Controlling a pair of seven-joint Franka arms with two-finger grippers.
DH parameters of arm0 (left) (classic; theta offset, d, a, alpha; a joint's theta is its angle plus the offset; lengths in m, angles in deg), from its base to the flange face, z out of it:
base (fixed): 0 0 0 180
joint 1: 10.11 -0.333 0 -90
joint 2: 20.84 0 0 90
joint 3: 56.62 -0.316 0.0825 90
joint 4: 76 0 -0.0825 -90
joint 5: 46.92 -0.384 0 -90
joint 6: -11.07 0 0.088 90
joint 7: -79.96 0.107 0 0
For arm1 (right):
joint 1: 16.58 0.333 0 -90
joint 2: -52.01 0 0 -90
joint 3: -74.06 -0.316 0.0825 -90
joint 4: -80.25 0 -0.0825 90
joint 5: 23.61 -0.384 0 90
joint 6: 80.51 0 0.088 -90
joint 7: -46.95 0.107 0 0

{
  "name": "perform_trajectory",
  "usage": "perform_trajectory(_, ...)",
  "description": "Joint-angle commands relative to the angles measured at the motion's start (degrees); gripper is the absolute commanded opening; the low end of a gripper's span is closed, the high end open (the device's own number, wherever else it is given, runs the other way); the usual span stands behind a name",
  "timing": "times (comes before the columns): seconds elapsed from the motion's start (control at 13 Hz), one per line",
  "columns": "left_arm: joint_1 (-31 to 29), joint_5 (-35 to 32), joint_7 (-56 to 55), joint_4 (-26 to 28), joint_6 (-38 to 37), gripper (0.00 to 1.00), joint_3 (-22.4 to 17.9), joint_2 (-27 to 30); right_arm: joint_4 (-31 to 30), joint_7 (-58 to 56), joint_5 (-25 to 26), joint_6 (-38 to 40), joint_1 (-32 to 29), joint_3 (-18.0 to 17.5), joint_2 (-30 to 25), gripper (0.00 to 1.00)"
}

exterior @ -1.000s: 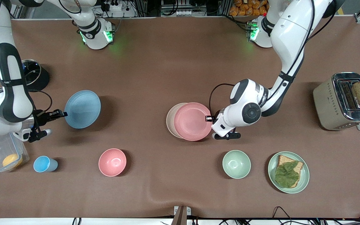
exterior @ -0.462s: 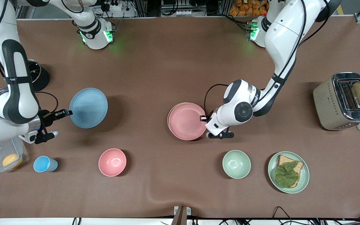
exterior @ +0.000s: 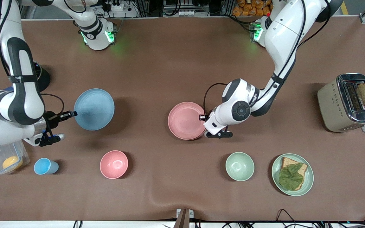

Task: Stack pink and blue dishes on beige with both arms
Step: 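Release the pink plate with the left gripper while the right gripper lifts blue, then lower the blue plate onto pink with the right gripper while the left gripper withdraws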

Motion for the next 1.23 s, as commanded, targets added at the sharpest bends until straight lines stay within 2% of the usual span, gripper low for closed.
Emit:
perform_trajectory(0.0, 0.5, 1.3, -0.5, 0.1, 0.9, 0.00, -0.4, -0.2, 1.6, 3.8, 0.1, 1.4, 2.7, 0.3, 0.5, 0.00)
perform_trajectory(0.46, 0.4, 1.3, -2.9, 1.4, 0.9, 0.00, -0.4, -0.2, 1.7, 8.8, -0.2, 1.3, 6.1, 0.2, 0.5, 0.00)
perform_trajectory(0.54, 0.3, 1.3, -3.4, 1.3, 0.8, 0.13, -0.4, -0.1, 1.7, 9.5, -0.5, 1.2, 6.5, 0.2, 0.6, 0.00)
perform_trajectory(0.62, -0.1, 1.3, -4.0, 1.2, 0.7, 0.81, -0.4, 0.3, 1.7, 10.5, -1.6, 1.0, 7.2, 0.2, 0.7, 0.00)
perform_trajectory(0.69, -0.4, 1.1, -4.5, 0.9, 0.5, 1.00, -0.4, 1.1, 1.9, 11.6, -2.9, 0.9, 7.9, 0.2, 0.9, 0.00)
perform_trajectory(0.77, -0.4, 1.1, -5.0, 0.9, -0.3, 1.00, -0.4, 3.3, 1.9, 13.0, -3.7, 0.7, 8.7, 0.2, 1.0, 0.00)
perform_trajectory(0.92, -1.3, 0.4, -5.5, 0.7, -6.5, 1.00, -1.9, 10.3, 1.9, 17.6, -4.0, 0.5, 11.7, 0.2, 1.5, 0.00)
perform_trajectory(1.15, -8.9, -0.2, -5.7, 0.6, -16.2, 1.00, -3.6, 23.7, 2.0, 24.0, -7.9, -3.8, 16.4, 0.2, 2.8, 0.00)
